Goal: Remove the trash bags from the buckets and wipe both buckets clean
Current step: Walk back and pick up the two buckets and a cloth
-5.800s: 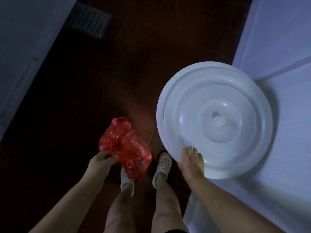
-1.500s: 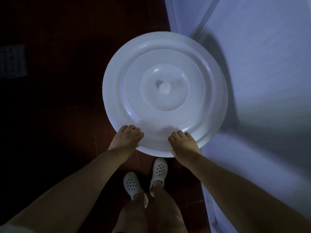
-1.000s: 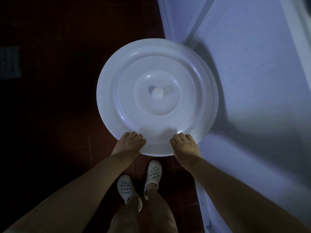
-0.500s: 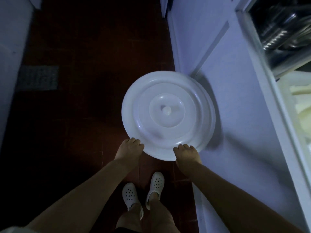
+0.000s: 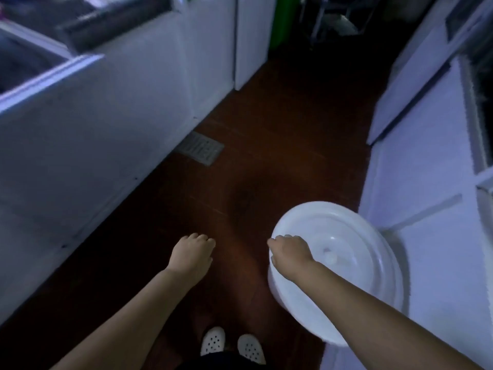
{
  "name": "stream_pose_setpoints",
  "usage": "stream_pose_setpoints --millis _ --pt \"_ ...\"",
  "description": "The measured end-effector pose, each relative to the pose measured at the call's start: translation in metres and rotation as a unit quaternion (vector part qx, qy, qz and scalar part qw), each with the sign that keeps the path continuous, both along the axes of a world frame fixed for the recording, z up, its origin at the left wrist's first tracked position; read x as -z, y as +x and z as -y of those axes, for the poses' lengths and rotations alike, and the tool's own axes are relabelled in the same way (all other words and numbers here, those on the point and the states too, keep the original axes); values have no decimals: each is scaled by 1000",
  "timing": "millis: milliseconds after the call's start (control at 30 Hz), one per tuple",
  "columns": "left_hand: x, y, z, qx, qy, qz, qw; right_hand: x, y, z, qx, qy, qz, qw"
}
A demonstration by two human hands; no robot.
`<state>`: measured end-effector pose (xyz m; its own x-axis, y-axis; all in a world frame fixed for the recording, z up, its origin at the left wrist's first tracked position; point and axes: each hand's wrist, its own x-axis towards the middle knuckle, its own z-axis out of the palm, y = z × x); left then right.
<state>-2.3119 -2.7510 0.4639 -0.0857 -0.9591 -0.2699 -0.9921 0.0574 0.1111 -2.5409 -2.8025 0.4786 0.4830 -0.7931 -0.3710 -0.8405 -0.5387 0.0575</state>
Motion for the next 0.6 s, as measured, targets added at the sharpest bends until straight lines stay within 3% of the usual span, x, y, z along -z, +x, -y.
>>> stream_pose_setpoints --millis 267,433,600 --pt "-22 46 -137 -294 -13 3 956 -23 116 -8 -250 55 7 967" --pt "-36 55 -257 -464 -9 27 886 -48 205 -85 -412 57 17 909" --pt "-60 56 -379 -610 -38 45 790 -78 279 -206 -556 56 16 829"
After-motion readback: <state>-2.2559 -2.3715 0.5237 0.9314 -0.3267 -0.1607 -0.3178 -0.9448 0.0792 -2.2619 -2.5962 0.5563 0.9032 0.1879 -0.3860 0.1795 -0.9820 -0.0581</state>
